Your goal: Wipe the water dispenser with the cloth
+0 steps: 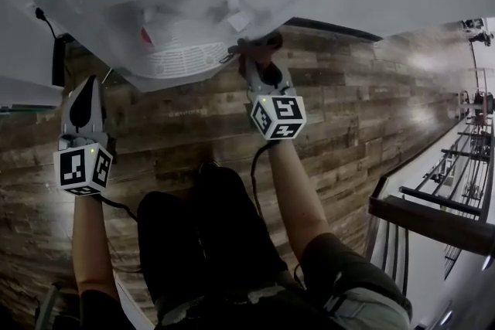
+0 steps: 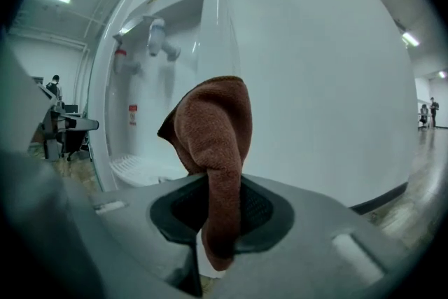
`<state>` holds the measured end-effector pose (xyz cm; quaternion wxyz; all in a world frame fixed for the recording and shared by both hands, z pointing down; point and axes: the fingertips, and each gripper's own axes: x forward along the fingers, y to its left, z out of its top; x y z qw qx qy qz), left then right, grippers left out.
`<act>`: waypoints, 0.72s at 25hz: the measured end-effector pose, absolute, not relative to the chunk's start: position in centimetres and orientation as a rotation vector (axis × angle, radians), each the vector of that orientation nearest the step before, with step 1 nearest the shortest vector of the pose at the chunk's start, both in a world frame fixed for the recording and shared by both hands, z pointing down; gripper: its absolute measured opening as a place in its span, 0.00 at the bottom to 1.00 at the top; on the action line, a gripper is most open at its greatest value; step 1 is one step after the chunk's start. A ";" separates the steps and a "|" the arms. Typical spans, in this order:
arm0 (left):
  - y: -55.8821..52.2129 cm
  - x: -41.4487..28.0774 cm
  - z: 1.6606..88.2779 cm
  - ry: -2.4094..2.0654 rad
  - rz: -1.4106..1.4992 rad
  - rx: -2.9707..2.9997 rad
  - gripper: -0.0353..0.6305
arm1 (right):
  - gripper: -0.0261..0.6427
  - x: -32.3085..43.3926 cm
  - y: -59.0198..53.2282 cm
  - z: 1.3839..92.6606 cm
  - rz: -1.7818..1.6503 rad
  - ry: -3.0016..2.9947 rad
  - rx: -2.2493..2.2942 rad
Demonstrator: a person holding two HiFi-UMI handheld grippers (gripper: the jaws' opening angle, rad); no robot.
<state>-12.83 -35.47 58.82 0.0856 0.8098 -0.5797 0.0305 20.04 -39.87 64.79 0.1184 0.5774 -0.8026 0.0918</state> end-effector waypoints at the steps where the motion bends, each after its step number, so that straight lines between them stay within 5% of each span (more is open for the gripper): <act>1: -35.9 -13.1 60.6 -1.729 0.090 2.416 0.08 | 0.13 20.0 -40.0 66.5 0.265 -2.356 1.689; 18: -37.6 -13.8 81.6 -1.663 0.091 2.466 0.08 | 0.14 18.3 -39.1 92.8 0.388 -2.268 1.557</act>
